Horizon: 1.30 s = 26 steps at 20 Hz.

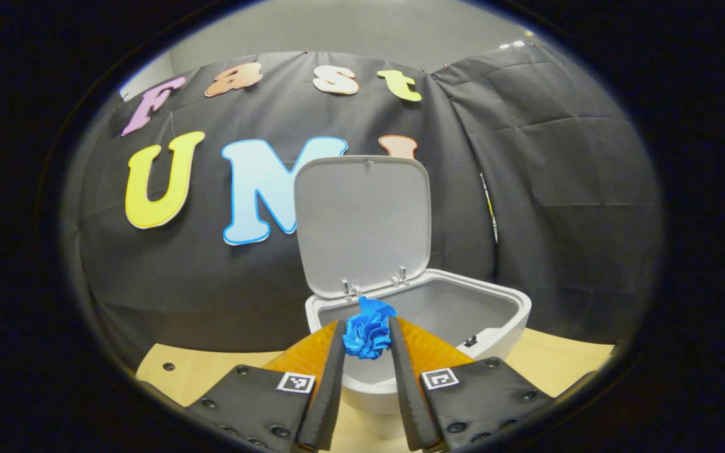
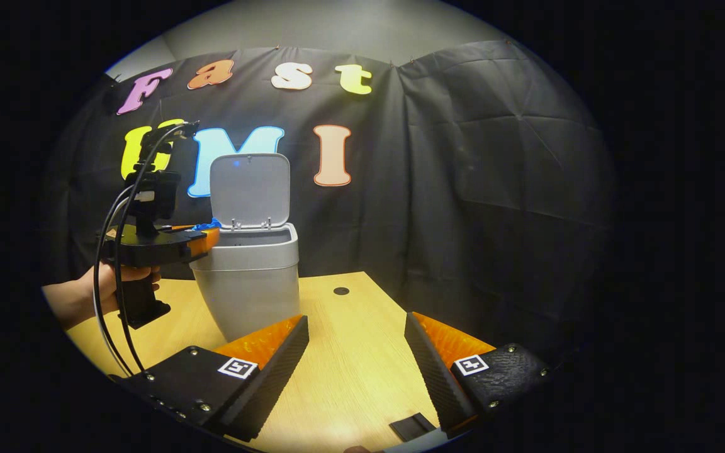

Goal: Press the lid of the desktop garbage bin to open it, pick up the crumpled paper on the desktop and throw it into the bin, then pick up the pop can on the desktop and drop it into the bin, and finally close the garbage bin lid.

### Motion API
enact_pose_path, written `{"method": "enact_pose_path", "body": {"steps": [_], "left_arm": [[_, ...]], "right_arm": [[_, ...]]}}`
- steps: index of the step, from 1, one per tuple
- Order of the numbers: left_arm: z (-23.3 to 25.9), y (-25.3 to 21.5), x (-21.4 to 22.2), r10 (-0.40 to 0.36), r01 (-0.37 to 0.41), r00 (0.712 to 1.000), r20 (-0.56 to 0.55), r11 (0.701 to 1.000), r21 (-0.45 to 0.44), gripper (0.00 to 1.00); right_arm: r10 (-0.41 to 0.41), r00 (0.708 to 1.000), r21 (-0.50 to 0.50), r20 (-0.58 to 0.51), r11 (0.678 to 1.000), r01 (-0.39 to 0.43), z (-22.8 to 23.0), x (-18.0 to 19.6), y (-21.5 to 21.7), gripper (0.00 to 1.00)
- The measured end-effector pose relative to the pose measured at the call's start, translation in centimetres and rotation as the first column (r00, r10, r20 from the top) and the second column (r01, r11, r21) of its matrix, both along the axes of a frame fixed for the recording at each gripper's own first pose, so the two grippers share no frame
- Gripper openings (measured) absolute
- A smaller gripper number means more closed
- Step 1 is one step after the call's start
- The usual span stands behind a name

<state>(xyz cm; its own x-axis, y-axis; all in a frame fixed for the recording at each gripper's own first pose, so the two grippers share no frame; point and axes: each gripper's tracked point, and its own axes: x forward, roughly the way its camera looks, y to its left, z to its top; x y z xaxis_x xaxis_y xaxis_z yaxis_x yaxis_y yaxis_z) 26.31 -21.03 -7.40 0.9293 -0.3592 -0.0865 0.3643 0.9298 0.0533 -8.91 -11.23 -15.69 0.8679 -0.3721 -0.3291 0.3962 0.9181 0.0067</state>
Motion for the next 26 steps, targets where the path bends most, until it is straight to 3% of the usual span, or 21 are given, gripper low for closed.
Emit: {"method": "enact_pose_path", "body": {"steps": [2,4,5,7,9,14,15,16,20,26], "left_arm": [[0.0,-0.1,-0.2,-0.008,0.008,1.000,-0.002,1.000,-0.004,0.53],[0.2,-0.1,-0.3,-0.011,0.011,1.000,-0.004,1.000,-0.007,0.50],[0.2,-0.2,-0.4,-0.015,0.015,1.000,-0.004,1.000,-0.011,0.62],[0.2,-0.2,-0.5,-0.019,0.019,1.000,-0.007,1.000,-0.016,0.74],[0.2,0.1,-0.6,-0.017,0.017,1.000,-0.007,1.000,-0.024,0.77],[0.4,0.8,-1.4,-0.013,0.012,1.000,-0.021,0.999,-0.047,0.99],[0.5,1.0,-1.7,-0.009,0.007,1.000,-0.024,0.999,-0.054,0.96],[0.6,1.3,-1.9,-0.006,0.005,1.000,-0.025,0.998,-0.060,1.00],[0.9,3.3,-3.6,0.017,-0.018,1.000,-0.017,0.996,-0.089,1.00],[0.1,8.2,-6.3,0.098,-0.102,0.994,-0.043,0.989,-0.109,0.96]], "right_arm": [[0.004,1.000,0.000,0.000,1.000,-0.004,0.0,0.0,0.2,0.98],[0.009,1.000,-0.001,-0.002,1.000,-0.009,0.0,0.1,0.4,0.98],[0.012,1.000,-0.002,-0.002,1.000,-0.012,0.0,0.1,0.5,0.98],[0.017,1.000,-0.005,-0.003,1.000,-0.017,0.0,0.1,0.6,0.98],[0.022,1.000,-0.010,-0.004,1.000,-0.022,0.0,0.1,0.7,0.98],[0.042,0.999,-0.014,0.000,0.999,-0.042,0.2,0.5,1.5,0.98],[0.051,0.999,-0.012,0.001,0.999,-0.051,0.1,0.6,1.7,0.98],[0.060,0.998,-0.011,0.003,0.998,-0.060,0.2,0.7,2.0,0.98],[0.100,0.995,-0.007,0.020,0.995,-0.100,0.5,1.1,3.4,1.00],[0.208,0.977,0.039,0.039,0.977,-0.210,0.2,2.1,6.6,0.98]]}}
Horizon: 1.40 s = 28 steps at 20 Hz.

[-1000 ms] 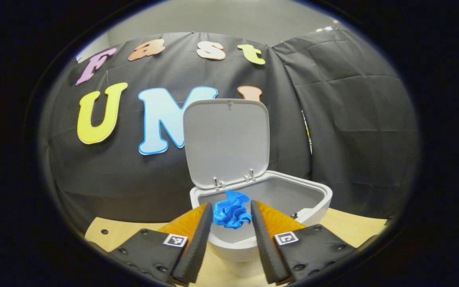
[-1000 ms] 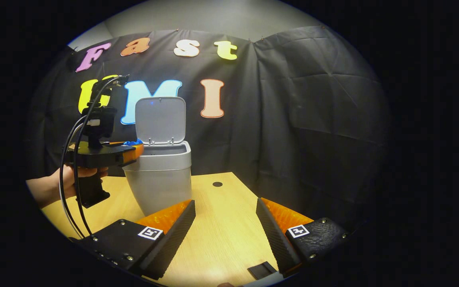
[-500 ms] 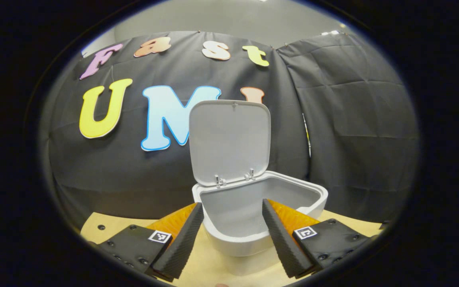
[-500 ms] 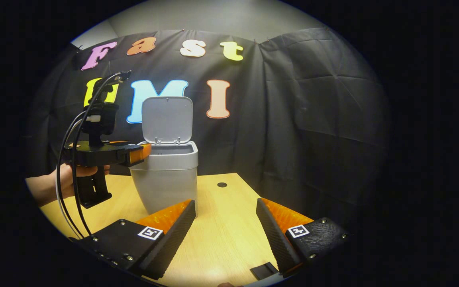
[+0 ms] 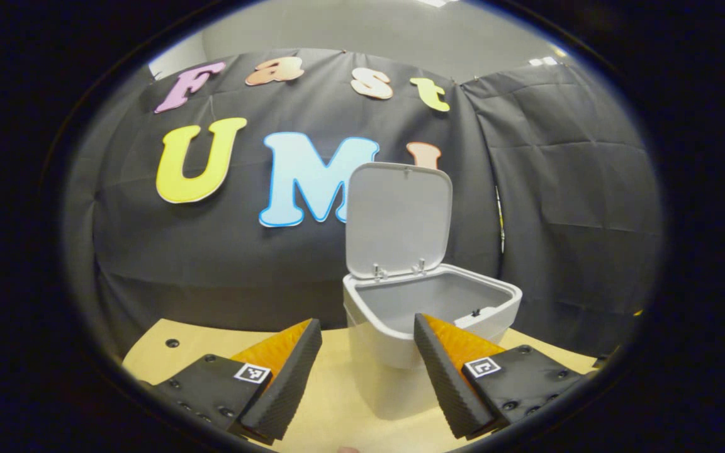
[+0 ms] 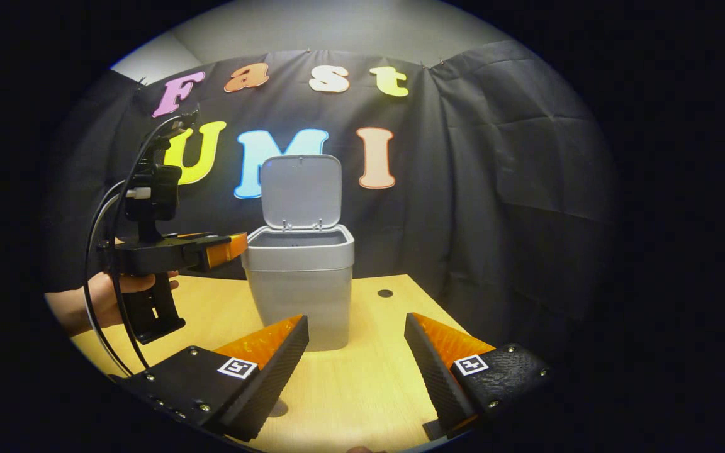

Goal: Press the lid of the desktop garbage bin to open it, pick up the crumpled paper on the desktop and throw it into the bin, then pick up the pop can on the desktop and drop it into the bin, and finally close the garbage bin lid.

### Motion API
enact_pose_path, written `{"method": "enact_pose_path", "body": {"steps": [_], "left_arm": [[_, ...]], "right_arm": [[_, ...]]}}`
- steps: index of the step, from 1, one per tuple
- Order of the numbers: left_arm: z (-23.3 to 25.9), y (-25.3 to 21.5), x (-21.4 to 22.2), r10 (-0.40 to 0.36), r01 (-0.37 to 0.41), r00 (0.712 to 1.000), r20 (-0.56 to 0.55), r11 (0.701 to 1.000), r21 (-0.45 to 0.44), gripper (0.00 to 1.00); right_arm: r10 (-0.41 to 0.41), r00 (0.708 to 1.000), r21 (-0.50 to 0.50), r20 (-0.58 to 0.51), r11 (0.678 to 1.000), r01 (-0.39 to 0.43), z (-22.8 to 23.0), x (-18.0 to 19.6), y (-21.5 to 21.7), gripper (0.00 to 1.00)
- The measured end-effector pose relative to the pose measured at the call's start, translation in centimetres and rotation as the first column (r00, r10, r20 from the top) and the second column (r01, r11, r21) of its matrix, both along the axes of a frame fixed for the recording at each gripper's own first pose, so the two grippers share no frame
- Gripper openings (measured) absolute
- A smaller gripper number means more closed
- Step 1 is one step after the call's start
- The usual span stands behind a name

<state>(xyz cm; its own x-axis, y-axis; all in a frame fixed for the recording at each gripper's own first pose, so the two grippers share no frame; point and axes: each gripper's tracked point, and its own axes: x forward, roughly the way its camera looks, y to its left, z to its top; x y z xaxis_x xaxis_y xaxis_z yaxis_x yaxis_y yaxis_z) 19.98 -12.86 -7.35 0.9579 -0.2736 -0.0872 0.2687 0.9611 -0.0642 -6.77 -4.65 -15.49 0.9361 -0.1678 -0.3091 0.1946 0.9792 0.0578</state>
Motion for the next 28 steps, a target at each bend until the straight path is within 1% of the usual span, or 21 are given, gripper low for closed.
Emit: {"method": "enact_pose_path", "body": {"steps": [2,3,4,5,7,8,10,13,14,15,16,17,18,20,21,22,23,28], "left_arm": [[0.2,1.7,-1.0,0.029,-0.029,1.000,0.004,1.000,0.010,0.96],[0.2,2.4,-1.6,0.041,-0.041,0.999,0.006,0.999,0.015,1.00],[0.2,3.0,-2.3,0.050,-0.050,0.999,0.010,0.999,0.015,1.00],[0.1,3.5,-3.1,0.055,-0.055,0.998,0.014,0.998,0.015,0.96],[0.0,4.6,-4.4,0.070,-0.071,0.997,0.017,0.997,0.025,0.97],[-0.2,5.1,-5.0,0.080,-0.080,0.997,0.015,0.996,0.028,1.00],[-0.7,6.0,-6.2,0.102,-0.102,0.995,-0.001,0.995,0.020,1.00],[-1.3,7.2,-7.9,0.137,-0.137,0.990,-0.031,0.991,-0.002,1.00],[-1.6,7.6,-8.4,0.147,-0.147,0.988,-0.040,0.989,-0.007,0.96],[-1.8,8.0,-8.8,0.154,-0.155,0.987,-0.047,0.988,-0.008,1.00],[-1.9,8.4,-9.1,0.163,-0.163,0.985,-0.052,0.987,-0.005,0.96],[-1.9,8.9,-9.3,0.173,-0.173,0.983,-0.053,0.985,0.002,0.96],[-2.0,9.5,-9.7,0.187,-0.187,0.981,-0.053,0.982,0.010,1.00],[-2.0,10.4,-10.4,0.206,-0.205,0.977,-0.048,0.979,0.014,1.00],[-2.0,10.8,-10.8,0.214,-0.214,0.975,-0.051,0.977,0.013,0.96],[-2.0,11.2,-11.1,0.223,-0.222,0.973,-0.053,0.975,0.012,0.96],[-2.1,11.5,-11.5,0.231,-0.231,0.971,-0.054,0.973,0.011,1.00],[-2.4,12.6,-13.0,0.266,-0.265,0.962,-0.056,0.964,0.021,1.00]], "right_arm": [[0.047,0.999,0.015,-0.004,0.999,-0.047,-0.3,0.4,1.3,1.00],[0.074,0.997,0.023,-0.007,0.997,-0.073,-0.6,0.7,2.0,1.00],[0.099,0.995,0.029,-0.013,0.995,-0.098,-0.8,0.9,2.7,1.00],[0.120,0.993,0.030,-0.018,0.992,-0.119,-1.0,1.1,3.2,1.00],[0.168,0.985,0.033,-0.028,0.985,-0.168,-1.5,1.5,4.6,0.98],[0.196,0.980,0.038,-0.039,0.980,-0.194,-1.8,1.6,5.3,0.98],[0.251,0.966,0.047,-0.065,0.968,-0.248,-2.7,1.8,6.8,0.98],[0.311,0.945,0.049,-0.101,0.950,-0.307,-4.1,1.9,8.6,0.98],[0.331,0.937,0.050,-0.112,0.944,-0.327,-4.4,1.9,9.2,0.98],[0.350,0.929,0.049,-0.118,0.937,-0.346,-4.7,1.9,9.8,0.98],[0.363,0.924,0.044,-0.121,0.932,-0.361,-4.9,1.9,10.1,0.98],[0.379,0.917,0.042,-0.123,0.925,-0.377,-5.1,2.0,10.4,0.98],[0.391,0.912,0.042,-0.127,0.920,-0.389,-5.3,2.1,10.8,0.98],[0.410,0.902,0.051,-0.136,0.912,-0.407,-5.8,2.1,11.2,0.98],[0.426,0.893,0.066,-0.142,0.905,-0.421,-6.3,2.3,11.6,0.98],[0.440,0.885,0.084,-0.151,0.898,-0.432,-6.7,2.3,12.0,0.98],[0.454,0.877,0.102,-0.160,0.891,-0.442,-7.2,2.3,12.4,0.98],[0.492,0.831,0.140,-0.260,0.871,-0.471,-9.9,2.0,13.7,0.98]]}}
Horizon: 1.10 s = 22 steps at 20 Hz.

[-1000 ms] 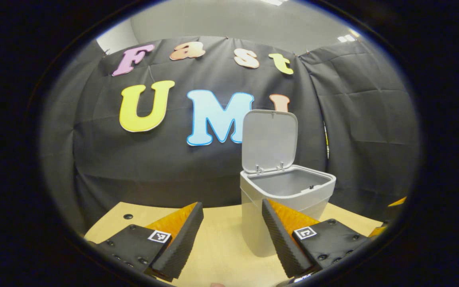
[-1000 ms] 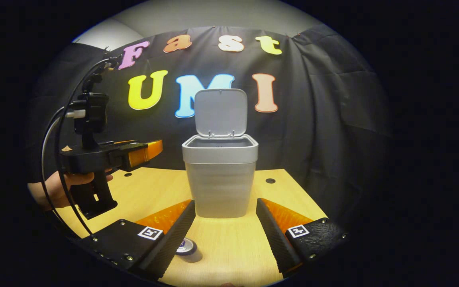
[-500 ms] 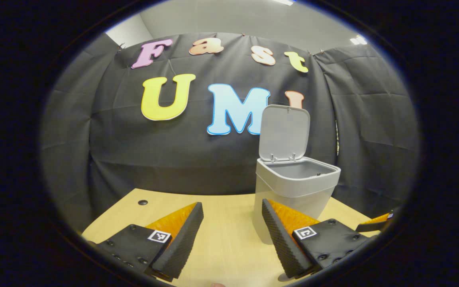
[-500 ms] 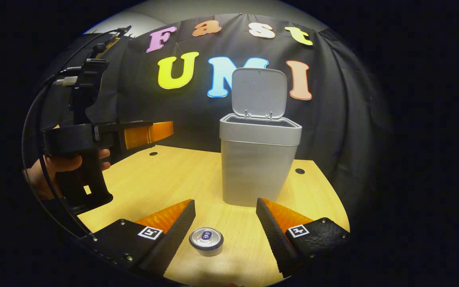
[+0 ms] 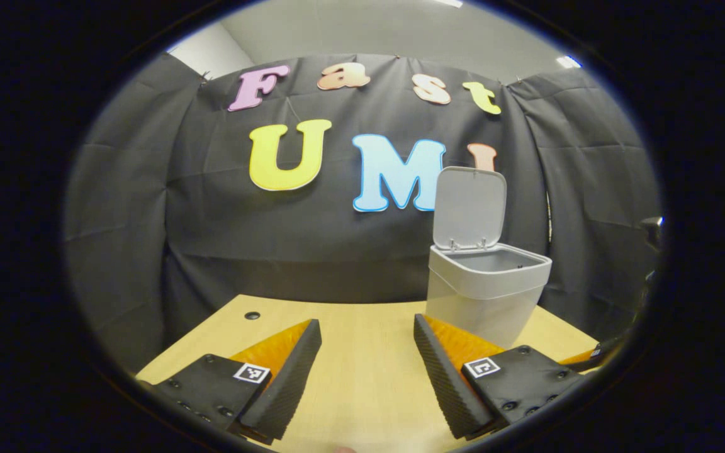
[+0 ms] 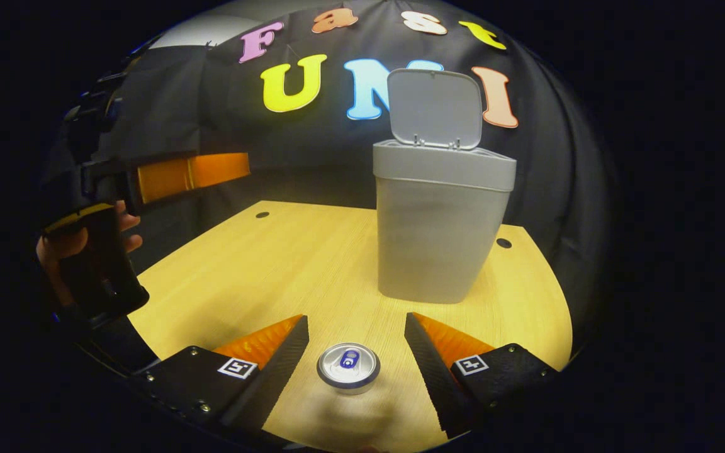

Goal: Press the lid of the desktop garbage bin to open it, pick up the crumpled paper on the desktop and throw it into the bin, then pick up the pop can on the desktop and drop it into the bin, and finally close the garbage bin lid.

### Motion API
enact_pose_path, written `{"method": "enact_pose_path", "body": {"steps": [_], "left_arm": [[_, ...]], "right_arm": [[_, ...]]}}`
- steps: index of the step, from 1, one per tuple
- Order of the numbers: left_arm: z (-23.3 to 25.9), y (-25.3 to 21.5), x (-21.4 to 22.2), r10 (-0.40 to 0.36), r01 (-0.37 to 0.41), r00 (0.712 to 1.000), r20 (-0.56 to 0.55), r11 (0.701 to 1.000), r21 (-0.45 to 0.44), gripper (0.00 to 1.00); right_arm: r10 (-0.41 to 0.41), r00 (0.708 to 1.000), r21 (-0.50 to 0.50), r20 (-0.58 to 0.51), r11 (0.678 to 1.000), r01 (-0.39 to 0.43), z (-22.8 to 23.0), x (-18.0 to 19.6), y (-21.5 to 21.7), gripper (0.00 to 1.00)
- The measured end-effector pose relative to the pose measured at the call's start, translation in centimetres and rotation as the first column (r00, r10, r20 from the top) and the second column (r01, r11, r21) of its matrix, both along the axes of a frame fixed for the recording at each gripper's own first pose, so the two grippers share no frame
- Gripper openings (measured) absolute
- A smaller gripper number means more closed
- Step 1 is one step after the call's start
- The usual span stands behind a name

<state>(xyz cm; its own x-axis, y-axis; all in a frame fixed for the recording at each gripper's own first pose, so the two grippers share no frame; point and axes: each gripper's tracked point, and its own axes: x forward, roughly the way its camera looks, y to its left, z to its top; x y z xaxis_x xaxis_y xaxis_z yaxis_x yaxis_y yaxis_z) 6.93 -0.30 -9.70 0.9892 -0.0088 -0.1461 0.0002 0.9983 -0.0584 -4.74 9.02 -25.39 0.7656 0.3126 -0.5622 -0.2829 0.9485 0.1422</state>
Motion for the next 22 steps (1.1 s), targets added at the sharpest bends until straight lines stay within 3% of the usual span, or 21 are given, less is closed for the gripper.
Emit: {"method": "enact_pose_path", "body": {"steps": [10,17,18,20,21,22], "left_arm": [[-0.1,0.1,-1.1,0.018,-0.018,1.000,-0.015,1.000,0.001,0.97],[-0.3,-1.1,-0.9,-0.011,0.012,0.999,-0.030,1.000,0.029,0.97],[-0.3,-1.2,-0.9,-0.012,0.013,0.999,-0.029,0.999,0.030,1.00],[-0.3,-1.3,-1.0,-0.012,0.013,0.999,-0.031,1.000,0.023,0.97],[-0.5,-1.3,-1.0,-0.013,0.014,0.999,-0.034,1.000,0.020,1.00],[-0.5,-1.6,-0.9,-0.013,0.014,0.999,-0.036,1.000,0.018,1.00]], "right_arm": [[0.074,0.969,-0.074,-0.237,0.993,-0.094,-5.5,-1.9,1.2,0.99],[0.077,0.950,-0.096,-0.302,0.989,-0.110,-7.3,-2.4,0.9,0.99],[0.073,0.950,-0.096,-0.304,0.990,-0.107,-7.4,-2.4,0.9,0.97],[0.065,0.949,-0.107,-0.308,0.989,-0.102,-7.5,-2.3,0.7,0.86],[0.065,0.950,-0.106,-0.306,0.989,-0.102,-7.6,-2.1,0.8,0.93],[0.061,0.950,-0.113,-0.307,0.989,-0.100,-7.5,-2.2,0.5,0.85]]}}
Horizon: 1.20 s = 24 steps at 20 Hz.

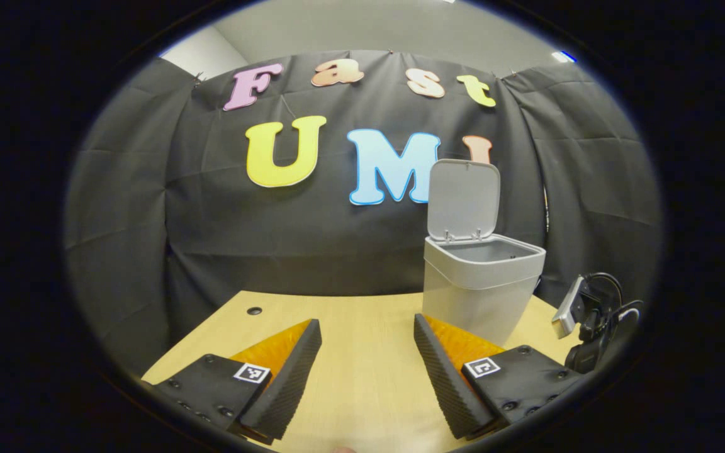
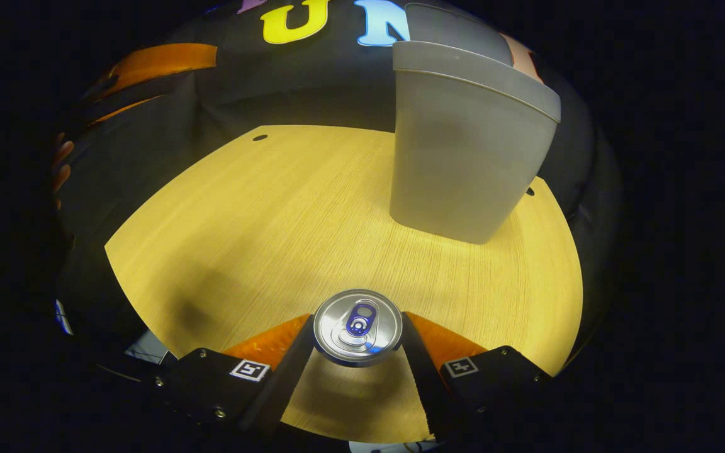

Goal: Press the lid of the desktop garbage bin to open it, pick up the crumpled paper on the desktop and throw it into the bin, then pick up the pop can on the desktop and drop it into the bin, and finally close the garbage bin lid.

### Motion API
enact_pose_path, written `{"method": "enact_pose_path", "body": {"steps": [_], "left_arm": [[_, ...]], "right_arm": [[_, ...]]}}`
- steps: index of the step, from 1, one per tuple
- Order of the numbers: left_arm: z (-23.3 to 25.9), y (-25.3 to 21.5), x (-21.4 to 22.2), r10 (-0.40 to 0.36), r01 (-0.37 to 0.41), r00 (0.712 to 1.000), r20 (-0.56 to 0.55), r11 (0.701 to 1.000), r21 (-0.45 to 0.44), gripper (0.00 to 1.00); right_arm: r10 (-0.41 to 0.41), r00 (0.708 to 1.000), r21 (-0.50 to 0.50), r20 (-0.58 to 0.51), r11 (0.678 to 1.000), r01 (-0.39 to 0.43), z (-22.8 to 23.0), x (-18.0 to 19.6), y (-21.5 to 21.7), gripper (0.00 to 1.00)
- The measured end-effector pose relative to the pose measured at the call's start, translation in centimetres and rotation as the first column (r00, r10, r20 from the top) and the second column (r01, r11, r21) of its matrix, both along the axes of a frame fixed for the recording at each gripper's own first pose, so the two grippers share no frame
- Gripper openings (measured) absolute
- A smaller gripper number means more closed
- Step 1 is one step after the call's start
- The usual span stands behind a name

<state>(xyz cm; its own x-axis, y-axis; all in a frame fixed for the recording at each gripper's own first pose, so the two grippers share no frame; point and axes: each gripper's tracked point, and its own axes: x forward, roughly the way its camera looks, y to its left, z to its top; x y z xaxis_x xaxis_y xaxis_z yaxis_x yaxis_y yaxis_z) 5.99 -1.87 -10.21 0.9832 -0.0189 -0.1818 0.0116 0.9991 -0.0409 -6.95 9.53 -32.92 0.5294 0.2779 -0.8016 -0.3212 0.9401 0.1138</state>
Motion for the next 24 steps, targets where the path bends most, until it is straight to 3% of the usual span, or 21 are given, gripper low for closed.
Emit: {"method": "enact_pose_path", "body": {"steps": [1,2,3,4,14,16,19,24], "left_arm": [[-0.1,-0.1,-0.1,-0.001,0.001,1.000,-0.001,1.000,-0.003,0.97],[-0.2,-0.1,-0.1,-0.001,0.001,1.000,-0.003,1.000,-0.006,1.00],[-0.2,-0.1,-0.1,0.002,-0.002,1.000,-0.004,1.000,-0.009,0.97],[-0.2,-0.2,-0.1,0.004,-0.004,1.000,-0.004,1.000,-0.013,1.00],[-0.5,-1.1,-0.5,0.018,-0.018,1.000,-0.009,0.999,-0.030,1.00],[-0.4,-1.1,-0.6,0.020,-0.020,1.000,-0.003,0.999,-0.026,0.96],[-0.6,-0.9,-0.7,0.028,-0.028,1.000,-0.005,0.999,-0.028,1.00],[-0.4,0.3,-0.9,0.058,-0.058,0.998,-0.002,0.998,-0.027,0.96]], "right_arm": [[-0.001,1.000,-0.005,0.005,1.000,0.001,0.2,0.2,-0.2,0.84],[-0.001,1.000,-0.004,0.013,1.000,0.001,0.3,0.1,-0.4,0.84],[-0.007,1.000,0.001,0.026,1.000,0.007,0.6,0.3,-0.5,0.84],[-0.012,0.999,0.007,0.039,1.000,0.012,1.0,0.4,-0.8,0.84],[-0.033,0.978,0.080,0.207,0.997,0.016,7.0,3.1,-2.2,0.84],[-0.039,0.966,0.112,0.255,0.994,0.011,8.5,3.9,-2.2,0.84],[-0.068,0.943,0.170,0.326,0.985,0.013,11.2,5.4,-2.6,0.84],[-0.076,0.869,0.182,0.488,0.983,-0.016,15.7,7.8,-3.6,0.84]]}}
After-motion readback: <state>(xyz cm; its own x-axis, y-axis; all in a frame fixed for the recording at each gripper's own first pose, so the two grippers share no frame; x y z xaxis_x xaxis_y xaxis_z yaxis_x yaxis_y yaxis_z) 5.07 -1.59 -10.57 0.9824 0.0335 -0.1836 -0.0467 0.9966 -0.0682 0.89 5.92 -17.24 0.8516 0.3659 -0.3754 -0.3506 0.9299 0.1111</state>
